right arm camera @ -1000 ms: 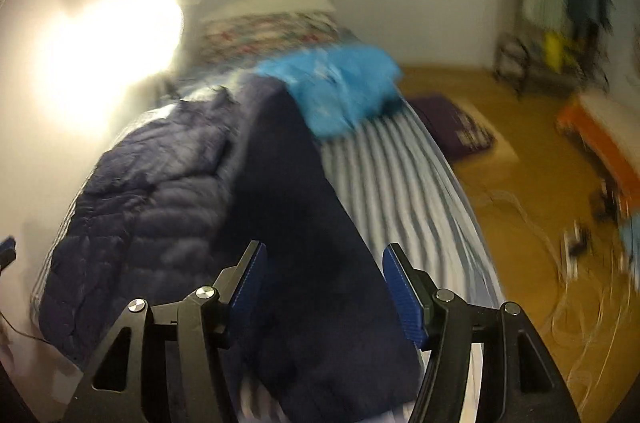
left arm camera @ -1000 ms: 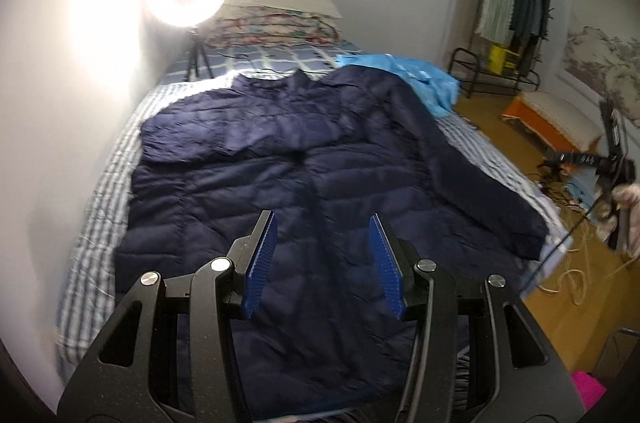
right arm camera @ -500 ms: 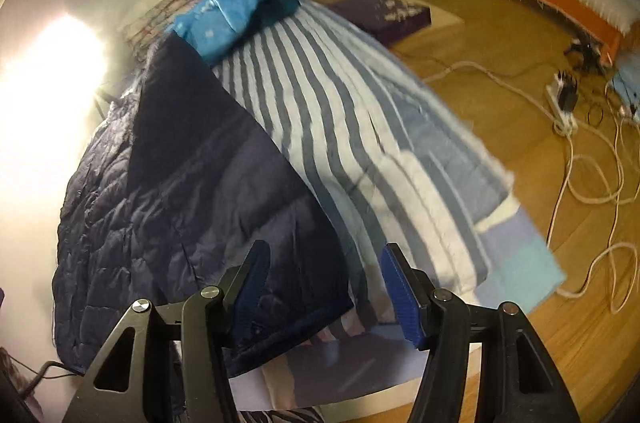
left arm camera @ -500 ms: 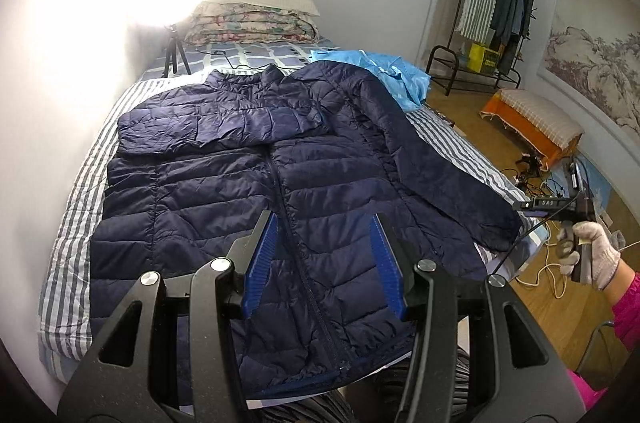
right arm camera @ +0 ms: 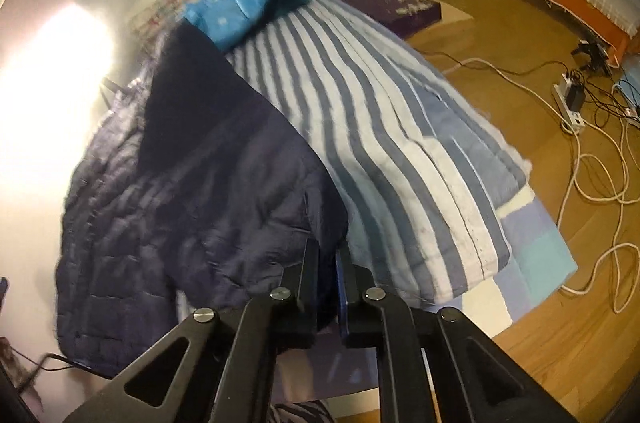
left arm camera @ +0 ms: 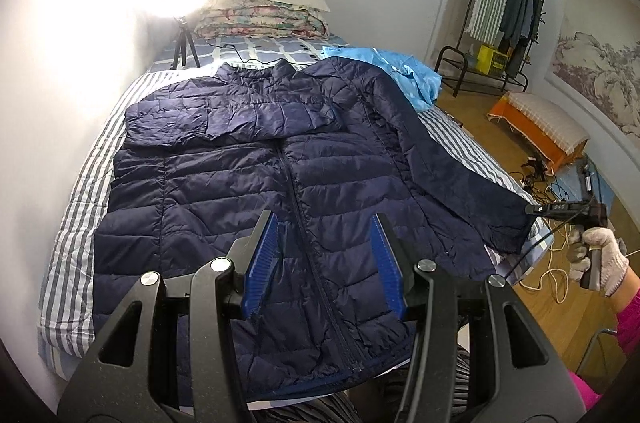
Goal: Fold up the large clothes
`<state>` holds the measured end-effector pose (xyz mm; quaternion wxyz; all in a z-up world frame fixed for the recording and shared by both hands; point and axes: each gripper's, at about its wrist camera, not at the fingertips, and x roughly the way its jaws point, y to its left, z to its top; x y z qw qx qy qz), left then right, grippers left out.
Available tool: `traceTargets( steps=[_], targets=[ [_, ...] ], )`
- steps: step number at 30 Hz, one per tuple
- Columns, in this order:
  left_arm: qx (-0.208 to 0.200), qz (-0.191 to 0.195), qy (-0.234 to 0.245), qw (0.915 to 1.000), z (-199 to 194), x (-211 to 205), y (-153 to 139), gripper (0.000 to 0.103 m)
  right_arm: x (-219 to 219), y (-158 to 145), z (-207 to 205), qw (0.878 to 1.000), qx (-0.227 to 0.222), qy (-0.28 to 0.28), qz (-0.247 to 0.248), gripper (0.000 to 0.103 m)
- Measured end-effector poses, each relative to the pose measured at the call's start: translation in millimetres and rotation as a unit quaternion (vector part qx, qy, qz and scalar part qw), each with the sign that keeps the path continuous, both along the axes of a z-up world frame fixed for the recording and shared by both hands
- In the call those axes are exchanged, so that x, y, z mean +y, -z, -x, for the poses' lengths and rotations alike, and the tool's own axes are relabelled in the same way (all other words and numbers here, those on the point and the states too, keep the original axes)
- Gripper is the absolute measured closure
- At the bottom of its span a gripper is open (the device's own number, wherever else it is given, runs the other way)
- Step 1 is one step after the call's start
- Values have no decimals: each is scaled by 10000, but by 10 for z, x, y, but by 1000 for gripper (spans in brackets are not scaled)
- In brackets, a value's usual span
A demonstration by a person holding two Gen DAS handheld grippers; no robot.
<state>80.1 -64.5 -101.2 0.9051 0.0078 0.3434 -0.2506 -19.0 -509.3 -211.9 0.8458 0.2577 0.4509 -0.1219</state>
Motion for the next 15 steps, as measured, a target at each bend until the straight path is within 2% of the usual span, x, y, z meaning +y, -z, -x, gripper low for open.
traceTargets(
  steps=[6,11,15],
  targets=[
    [-10,89,-123,9999,-50,82,-1,53,212,-345,-108,9984,-506,-158,-202,99],
    [54,221,-333,9992,-93,216,18,53,582,-699,-376,9935,-944,-629,-139,99],
    [80,199,-451,9988,-76,307,26,53,847,-834,-600,9884,-1175,-929,-235,99]
  ],
)
